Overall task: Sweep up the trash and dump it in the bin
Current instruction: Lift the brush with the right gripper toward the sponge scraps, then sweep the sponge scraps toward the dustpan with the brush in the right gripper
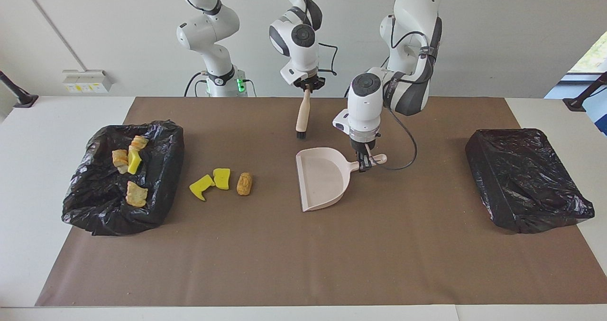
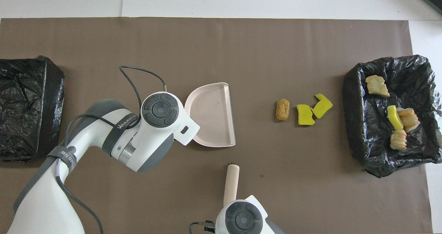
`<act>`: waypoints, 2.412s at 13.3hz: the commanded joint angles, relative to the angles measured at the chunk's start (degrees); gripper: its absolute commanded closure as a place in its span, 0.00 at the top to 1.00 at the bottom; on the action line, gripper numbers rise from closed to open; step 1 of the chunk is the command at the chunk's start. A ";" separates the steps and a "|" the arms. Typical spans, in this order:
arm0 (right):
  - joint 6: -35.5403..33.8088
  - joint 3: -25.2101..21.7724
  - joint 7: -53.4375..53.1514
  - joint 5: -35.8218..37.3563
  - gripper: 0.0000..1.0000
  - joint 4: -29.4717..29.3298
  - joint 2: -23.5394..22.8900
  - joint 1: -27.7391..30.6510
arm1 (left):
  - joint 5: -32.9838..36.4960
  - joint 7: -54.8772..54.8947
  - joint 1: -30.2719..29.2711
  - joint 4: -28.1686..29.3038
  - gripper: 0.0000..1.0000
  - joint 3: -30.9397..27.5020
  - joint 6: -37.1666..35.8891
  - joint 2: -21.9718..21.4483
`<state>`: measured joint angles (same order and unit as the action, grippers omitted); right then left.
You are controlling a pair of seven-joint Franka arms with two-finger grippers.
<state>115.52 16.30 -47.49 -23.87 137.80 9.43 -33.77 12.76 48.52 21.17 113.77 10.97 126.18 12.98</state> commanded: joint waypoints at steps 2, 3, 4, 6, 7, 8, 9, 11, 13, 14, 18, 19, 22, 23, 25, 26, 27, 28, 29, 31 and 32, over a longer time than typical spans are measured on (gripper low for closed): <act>-13.35 -0.13 9.93 1.44 0.00 -0.69 9.28 11.33 | 0.51 -1.15 0.45 2.42 0.00 -0.68 1.88 -1.55; -17.30 -0.04 11.53 2.76 0.00 -2.78 9.29 14.14 | 0.51 -1.15 0.45 2.42 0.00 -0.68 1.88 -1.55; -20.13 -0.04 12.41 4.43 0.00 -4.72 9.12 16.44 | 0.51 -1.15 0.36 2.42 0.00 -0.68 2.23 -1.55; -24.36 0.05 15.74 10.74 0.00 -8.24 7.90 19.70 | 0.51 -1.15 0.36 2.42 0.00 -0.68 2.41 -1.55; -24.20 0.05 21.24 14.26 0.00 -8.34 7.37 21.36 | 0.51 -1.15 0.28 2.50 0.00 -0.68 2.41 -1.55; -23.76 -0.04 27.22 16.29 0.00 -8.78 6.14 24.60 | 0.51 -1.15 0.28 2.42 0.00 -0.68 2.41 -1.55; -23.41 0.05 31.37 20.31 0.00 -10.61 4.22 27.33 | 0.51 -1.15 0.19 2.50 0.00 -0.68 2.58 -1.47; -24.72 0.05 35.08 30.50 0.00 -15.88 -1.31 28.67 | 0.51 -1.24 0.10 2.42 0.00 -0.68 2.67 -1.47; -23.24 0.05 39.99 37.55 0.00 -17.22 -4.49 32.87 | 0.51 -1.15 0.01 2.51 0.00 -0.68 2.76 -1.47; -21.67 0.14 43.15 40.45 0.00 -17.22 -5.37 35.59 | 0.51 -1.24 0.01 2.51 0.00 -0.68 2.67 -1.47; -15.78 -0.12 42.23 46.81 0.00 -17.22 -10.30 37.02 | 0.51 -1.24 0.01 2.51 0.00 -0.68 2.67 -1.47; -13.85 -0.04 40.22 46.98 0.00 -16.61 -10.31 38.24 | 0.51 -1.24 0.01 2.51 0.00 -0.68 2.76 -1.47; -11.64 0.14 35.13 47.51 0.00 -15.55 -12.75 38.61 | 0.42 -1.24 0.01 2.51 0.00 -0.68 2.67 -1.47; -11.28 0.31 34.05 47.60 0.00 -15.46 -13.38 38.61 | 0.51 -1.15 0.10 2.51 0.00 -0.68 2.50 -1.55; -10.67 0.49 32.65 47.08 0.00 -15.20 -14.52 38.43 | 0.51 -1.32 0.62 2.51 0.00 -0.68 2.15 -1.55; -10.75 0.49 32.64 46.47 0.00 -15.11 -15.13 38.43 | 0.42 -1.50 0.71 2.42 0.00 -0.60 2.06 -1.55; -10.93 0.75 32.72 46.11 0.00 -14.76 -15.49 37.82 | 0.51 -2.55 0.98 2.42 0.00 -0.59 1.62 -1.64; -11.19 0.84 32.81 43.85 0.00 -14.58 -15.67 35.47 | 0.51 -3.43 1.59 2.42 0.00 -0.59 1.36 -1.73; -11.45 0.75 32.73 38.51 0.00 -14.67 -15.75 34.14 | 0.51 -3.43 1.59 2.42 0.00 -0.59 1.35 -1.82; -11.37 0.84 32.46 32.07 0.00 -15.19 -15.75 31.68 | 0.51 -3.61 2.38 2.51 0.00 -0.59 1.09 -1.91; -11.28 0.84 32.46 29.87 0.00 -15.89 -16.19 30.62 | 0.51 -3.61 2.38 2.51 0.00 -0.59 1.09 -1.99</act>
<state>103.85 16.63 -14.43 9.95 122.30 -6.63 -2.05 12.77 46.23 22.40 114.13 11.00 126.59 12.73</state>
